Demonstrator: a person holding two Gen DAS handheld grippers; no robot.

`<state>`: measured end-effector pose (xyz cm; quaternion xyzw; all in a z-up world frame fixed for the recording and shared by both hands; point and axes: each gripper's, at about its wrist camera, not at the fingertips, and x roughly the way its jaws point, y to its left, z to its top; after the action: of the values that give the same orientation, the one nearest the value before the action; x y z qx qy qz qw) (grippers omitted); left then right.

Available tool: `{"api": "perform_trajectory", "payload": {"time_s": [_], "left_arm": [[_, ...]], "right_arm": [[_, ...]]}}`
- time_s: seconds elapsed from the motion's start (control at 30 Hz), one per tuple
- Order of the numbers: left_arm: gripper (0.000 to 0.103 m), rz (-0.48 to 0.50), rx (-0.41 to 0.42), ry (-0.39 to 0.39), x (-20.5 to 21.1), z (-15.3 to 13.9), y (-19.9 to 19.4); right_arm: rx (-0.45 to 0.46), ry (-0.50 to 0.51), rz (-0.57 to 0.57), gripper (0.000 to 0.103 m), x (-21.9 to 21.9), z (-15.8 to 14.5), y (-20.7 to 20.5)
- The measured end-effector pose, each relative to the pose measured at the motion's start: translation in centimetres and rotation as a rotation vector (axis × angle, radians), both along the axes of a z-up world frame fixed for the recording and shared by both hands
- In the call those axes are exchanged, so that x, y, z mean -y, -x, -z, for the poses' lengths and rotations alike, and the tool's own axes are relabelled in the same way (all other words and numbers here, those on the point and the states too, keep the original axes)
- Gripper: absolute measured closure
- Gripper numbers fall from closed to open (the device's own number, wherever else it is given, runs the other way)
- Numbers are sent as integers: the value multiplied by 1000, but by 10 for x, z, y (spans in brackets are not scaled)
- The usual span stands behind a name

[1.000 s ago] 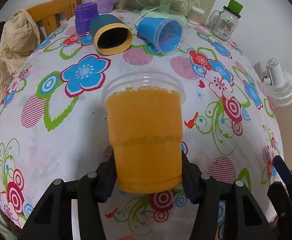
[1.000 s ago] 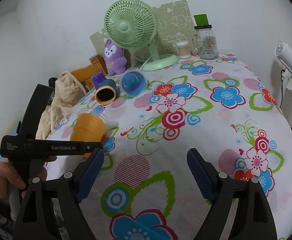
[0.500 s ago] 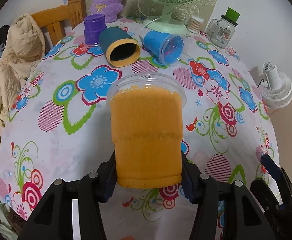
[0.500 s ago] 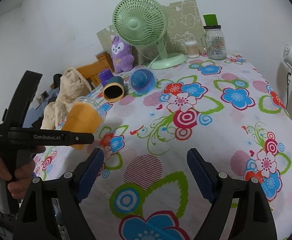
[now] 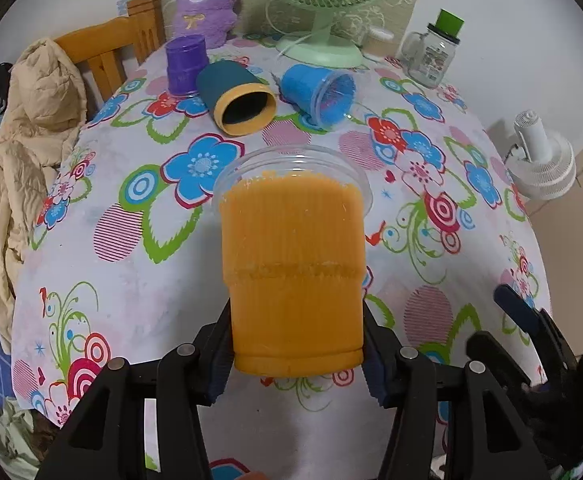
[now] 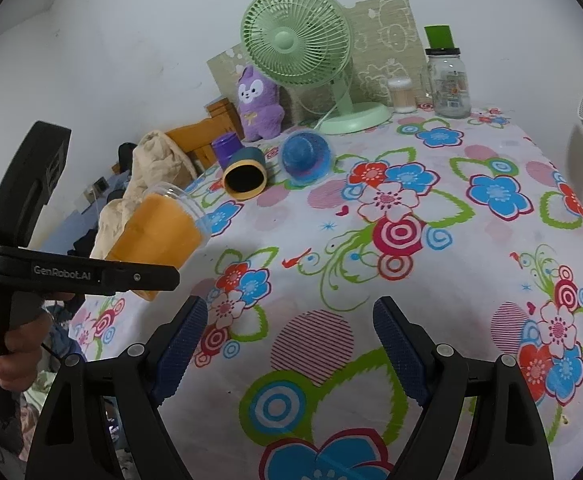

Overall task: Flip cup upside down
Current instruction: 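Rotate the held orange cup with the left gripper, rim toward the table, then lower the inverted orange cup onto the tablecloth and open the left gripper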

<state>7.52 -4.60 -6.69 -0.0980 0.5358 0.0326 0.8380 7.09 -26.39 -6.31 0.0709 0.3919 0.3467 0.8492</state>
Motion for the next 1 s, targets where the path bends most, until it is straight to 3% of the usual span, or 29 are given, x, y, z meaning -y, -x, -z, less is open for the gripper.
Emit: {"api": "perform_trajectory", "payload": {"time_s": [0.7,1.0], "left_arm": [[46,41,-18,-7,6,-3,7],[24,14,15,11,-2,-10,13]], "right_arm": [[-11,6,-9,16,-6,1,0],[0,41,8,16,-13,-8,-2]]}}
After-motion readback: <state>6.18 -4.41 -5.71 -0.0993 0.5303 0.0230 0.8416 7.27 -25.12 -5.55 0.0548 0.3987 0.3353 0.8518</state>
